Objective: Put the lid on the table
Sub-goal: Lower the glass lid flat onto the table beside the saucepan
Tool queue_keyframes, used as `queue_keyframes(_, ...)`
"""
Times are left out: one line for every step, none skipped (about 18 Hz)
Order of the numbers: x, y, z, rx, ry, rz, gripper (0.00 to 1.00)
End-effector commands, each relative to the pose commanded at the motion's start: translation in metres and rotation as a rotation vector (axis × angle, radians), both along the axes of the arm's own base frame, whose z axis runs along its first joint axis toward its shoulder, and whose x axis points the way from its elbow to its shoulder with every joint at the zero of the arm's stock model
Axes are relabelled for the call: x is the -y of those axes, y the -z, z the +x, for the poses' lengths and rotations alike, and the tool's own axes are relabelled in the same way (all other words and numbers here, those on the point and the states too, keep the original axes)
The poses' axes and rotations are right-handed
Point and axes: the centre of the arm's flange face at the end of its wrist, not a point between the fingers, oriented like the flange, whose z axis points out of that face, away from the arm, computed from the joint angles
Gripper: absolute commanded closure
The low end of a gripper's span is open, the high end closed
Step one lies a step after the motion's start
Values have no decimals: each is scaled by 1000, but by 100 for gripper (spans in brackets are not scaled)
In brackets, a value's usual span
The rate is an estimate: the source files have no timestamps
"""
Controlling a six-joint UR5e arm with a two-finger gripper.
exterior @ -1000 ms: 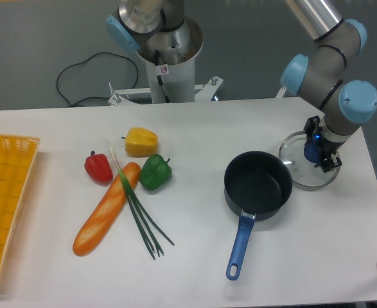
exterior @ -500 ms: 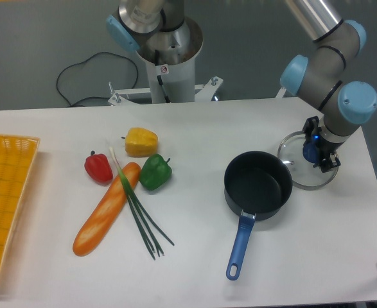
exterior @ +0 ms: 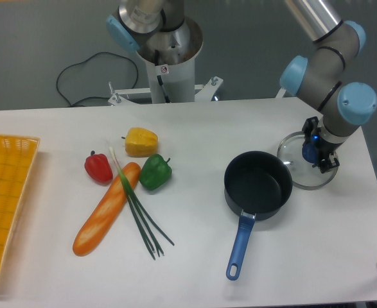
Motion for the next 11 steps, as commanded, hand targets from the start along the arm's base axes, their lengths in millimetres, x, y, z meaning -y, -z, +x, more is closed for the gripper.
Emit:
queue_keyframes(0, 0, 0, 0, 0, 0, 38)
queue_keyframes(0, 0, 0, 0, 0, 0, 38)
queue_keyframes(0, 0, 0, 0, 0, 0, 38)
queue_keyframes(0, 0, 0, 0, 0, 0, 37)
queue_keyframes(0, 0, 0, 0, 0, 0, 36)
queue_keyframes(0, 0, 0, 0, 2, 0, 36)
queue_keyframes(0, 0, 0, 0, 2, 0, 36)
queue_keyframes(0, 0, 0, 0, 2, 0, 35)
queue_keyframes(0, 0, 0, 0, 3, 0, 31)
queue_keyframes(0, 0, 0, 0, 3, 0, 31)
queue_keyframes(0, 0, 0, 0, 3, 0, 31)
